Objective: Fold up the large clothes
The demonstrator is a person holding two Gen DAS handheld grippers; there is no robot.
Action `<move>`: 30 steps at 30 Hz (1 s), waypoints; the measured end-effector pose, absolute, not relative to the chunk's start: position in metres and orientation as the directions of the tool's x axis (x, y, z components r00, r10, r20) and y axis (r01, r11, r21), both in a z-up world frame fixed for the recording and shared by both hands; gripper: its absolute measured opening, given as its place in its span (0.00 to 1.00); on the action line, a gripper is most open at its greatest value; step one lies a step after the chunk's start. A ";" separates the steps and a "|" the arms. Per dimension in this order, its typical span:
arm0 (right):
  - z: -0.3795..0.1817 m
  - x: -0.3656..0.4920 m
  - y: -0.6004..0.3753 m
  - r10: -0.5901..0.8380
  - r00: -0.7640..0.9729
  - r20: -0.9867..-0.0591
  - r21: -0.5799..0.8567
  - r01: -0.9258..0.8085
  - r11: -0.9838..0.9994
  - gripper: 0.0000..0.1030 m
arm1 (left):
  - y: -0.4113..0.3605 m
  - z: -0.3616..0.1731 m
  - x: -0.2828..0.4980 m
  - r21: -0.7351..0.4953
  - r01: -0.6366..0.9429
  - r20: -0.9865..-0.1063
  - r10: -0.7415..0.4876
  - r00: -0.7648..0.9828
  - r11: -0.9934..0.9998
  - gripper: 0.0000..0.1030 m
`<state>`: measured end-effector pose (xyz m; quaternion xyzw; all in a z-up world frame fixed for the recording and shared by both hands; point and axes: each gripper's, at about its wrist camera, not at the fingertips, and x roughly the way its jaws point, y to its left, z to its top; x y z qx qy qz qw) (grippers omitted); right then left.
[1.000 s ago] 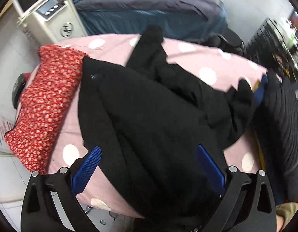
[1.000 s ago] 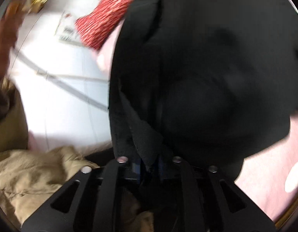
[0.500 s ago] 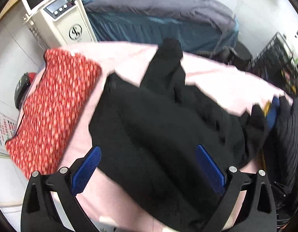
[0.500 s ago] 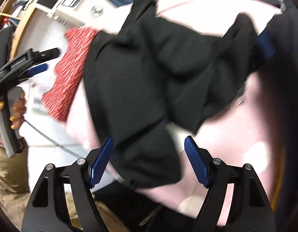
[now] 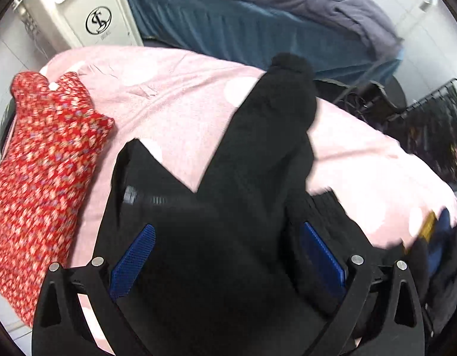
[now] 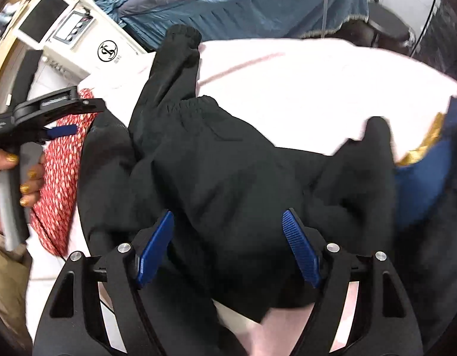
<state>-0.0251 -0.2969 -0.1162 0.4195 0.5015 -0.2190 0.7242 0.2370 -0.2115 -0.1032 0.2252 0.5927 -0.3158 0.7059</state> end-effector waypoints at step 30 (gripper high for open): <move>-0.126 -0.008 -0.255 0.137 0.422 -0.896 0.417 0.699 0.580 0.06 | -0.272 -0.168 0.186 -0.086 0.870 -0.988 -0.151 -0.013 0.485 0.16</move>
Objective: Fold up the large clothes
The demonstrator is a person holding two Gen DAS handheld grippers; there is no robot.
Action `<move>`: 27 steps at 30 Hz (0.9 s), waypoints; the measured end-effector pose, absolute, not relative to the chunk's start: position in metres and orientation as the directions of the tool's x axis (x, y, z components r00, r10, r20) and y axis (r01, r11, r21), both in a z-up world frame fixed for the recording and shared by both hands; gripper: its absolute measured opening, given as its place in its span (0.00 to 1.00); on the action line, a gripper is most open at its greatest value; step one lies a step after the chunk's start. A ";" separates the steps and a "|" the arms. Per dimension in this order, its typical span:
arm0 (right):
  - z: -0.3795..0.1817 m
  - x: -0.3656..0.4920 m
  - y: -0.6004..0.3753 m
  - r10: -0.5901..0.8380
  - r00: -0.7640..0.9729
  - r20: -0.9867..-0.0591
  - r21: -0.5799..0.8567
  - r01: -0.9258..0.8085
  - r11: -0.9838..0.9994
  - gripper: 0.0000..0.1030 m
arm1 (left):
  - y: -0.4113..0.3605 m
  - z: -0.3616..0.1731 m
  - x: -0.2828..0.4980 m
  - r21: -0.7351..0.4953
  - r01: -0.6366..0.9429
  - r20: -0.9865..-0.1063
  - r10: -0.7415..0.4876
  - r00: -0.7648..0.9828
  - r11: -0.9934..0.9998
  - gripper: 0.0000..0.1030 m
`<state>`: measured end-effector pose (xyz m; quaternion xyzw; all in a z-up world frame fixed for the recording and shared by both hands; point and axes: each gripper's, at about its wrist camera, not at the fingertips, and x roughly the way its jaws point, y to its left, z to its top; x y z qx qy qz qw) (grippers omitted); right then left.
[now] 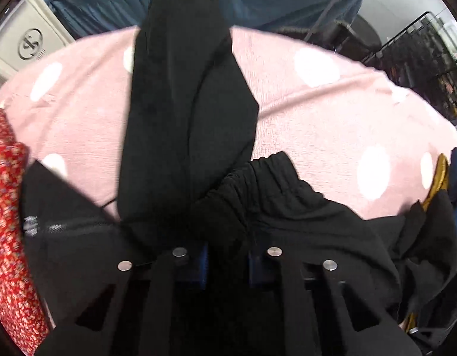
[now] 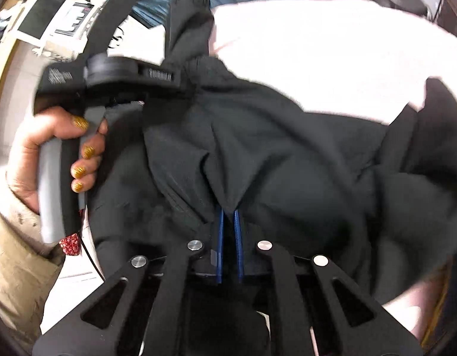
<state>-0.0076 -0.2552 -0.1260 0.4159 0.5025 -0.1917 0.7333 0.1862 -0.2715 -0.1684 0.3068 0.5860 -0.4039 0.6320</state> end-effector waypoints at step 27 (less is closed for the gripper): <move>-0.071 0.024 -0.227 0.237 0.535 -0.811 0.576 0.661 0.482 0.84 | 0.037 0.029 0.225 -0.250 0.539 -0.845 -0.453 0.284 0.805 0.12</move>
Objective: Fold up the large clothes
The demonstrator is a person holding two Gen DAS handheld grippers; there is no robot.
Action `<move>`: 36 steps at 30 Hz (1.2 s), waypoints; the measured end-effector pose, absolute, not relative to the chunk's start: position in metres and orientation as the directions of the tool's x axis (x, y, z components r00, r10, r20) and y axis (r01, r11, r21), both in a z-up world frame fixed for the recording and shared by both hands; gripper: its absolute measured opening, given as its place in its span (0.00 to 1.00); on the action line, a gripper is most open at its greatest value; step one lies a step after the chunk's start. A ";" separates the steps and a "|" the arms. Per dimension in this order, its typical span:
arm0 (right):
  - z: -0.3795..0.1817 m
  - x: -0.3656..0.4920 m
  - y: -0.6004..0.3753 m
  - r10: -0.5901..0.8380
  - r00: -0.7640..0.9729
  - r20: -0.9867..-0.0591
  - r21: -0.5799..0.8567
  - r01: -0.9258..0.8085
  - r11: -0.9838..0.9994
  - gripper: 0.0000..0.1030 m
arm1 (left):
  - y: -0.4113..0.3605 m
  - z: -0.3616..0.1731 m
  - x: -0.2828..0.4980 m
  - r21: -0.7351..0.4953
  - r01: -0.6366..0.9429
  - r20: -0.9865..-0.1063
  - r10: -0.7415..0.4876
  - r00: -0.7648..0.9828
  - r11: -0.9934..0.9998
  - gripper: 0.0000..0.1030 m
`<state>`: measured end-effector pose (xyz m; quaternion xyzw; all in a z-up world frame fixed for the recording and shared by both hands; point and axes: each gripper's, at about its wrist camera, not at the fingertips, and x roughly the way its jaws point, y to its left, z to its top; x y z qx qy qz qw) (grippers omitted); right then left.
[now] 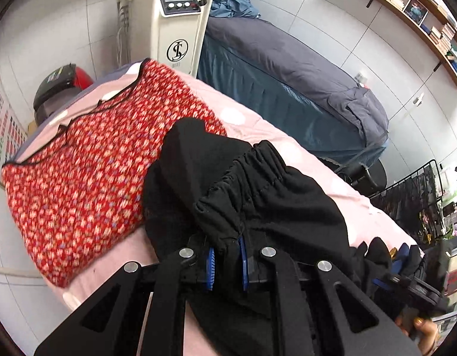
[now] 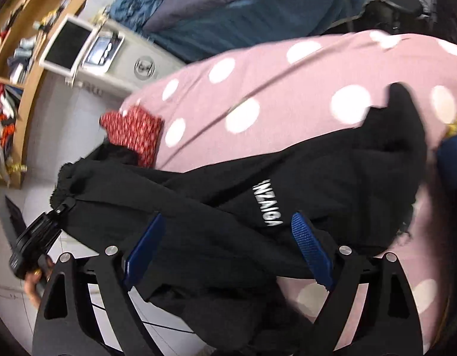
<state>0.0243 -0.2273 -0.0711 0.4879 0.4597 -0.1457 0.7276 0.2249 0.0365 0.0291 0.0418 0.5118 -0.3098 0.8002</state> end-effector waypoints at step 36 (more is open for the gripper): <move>-0.058 -0.195 -0.239 -0.126 0.354 -0.927 0.278 0.872 0.404 0.02 | -0.059 -0.074 0.265 -0.310 0.509 -0.921 -0.387 0.050 0.803 0.89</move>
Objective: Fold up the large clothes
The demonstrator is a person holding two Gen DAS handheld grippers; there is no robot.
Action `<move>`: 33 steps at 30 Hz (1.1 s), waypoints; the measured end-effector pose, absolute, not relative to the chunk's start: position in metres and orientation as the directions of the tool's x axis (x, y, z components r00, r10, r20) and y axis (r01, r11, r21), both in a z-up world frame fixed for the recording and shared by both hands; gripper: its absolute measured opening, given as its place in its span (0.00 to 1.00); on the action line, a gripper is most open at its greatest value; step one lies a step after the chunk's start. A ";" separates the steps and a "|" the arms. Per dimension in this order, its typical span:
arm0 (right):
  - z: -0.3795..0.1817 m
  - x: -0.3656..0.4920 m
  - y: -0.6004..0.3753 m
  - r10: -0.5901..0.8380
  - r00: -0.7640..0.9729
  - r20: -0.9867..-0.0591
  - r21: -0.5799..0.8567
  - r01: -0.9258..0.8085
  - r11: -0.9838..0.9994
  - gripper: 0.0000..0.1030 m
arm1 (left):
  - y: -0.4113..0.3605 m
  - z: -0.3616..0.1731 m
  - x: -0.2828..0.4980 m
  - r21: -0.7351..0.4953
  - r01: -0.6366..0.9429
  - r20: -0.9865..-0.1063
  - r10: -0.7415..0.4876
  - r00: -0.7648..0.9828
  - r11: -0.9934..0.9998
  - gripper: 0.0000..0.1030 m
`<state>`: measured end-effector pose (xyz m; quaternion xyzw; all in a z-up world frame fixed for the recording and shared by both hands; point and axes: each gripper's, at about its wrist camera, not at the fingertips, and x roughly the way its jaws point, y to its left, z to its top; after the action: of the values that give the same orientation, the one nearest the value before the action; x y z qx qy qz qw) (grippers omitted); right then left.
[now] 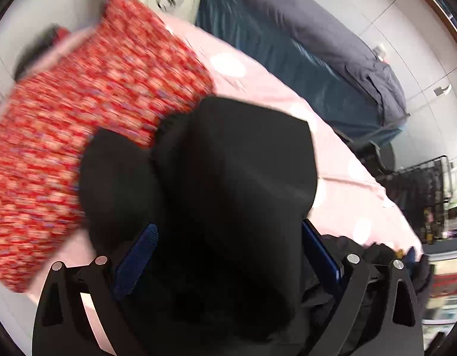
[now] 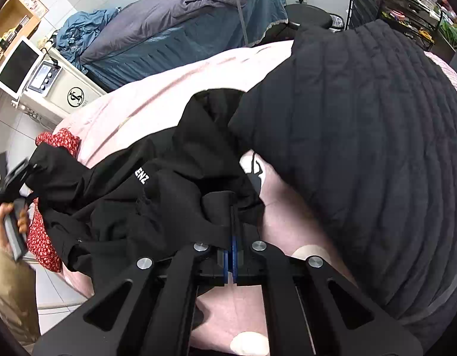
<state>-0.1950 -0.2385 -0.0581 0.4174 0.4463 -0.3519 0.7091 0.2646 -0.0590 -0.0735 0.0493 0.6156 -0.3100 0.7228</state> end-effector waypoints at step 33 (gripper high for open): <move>0.056 -0.073 -0.465 -0.272 0.672 -0.689 0.604 0.739 0.298 0.13 | 0.124 0.095 0.398 -0.170 0.148 -0.746 -0.225 0.627 0.974 0.24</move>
<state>-0.0728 -0.4647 0.0563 0.4932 0.2369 -0.3281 0.7700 0.3984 0.1239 0.0946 -0.0461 0.4194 -0.1035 0.9007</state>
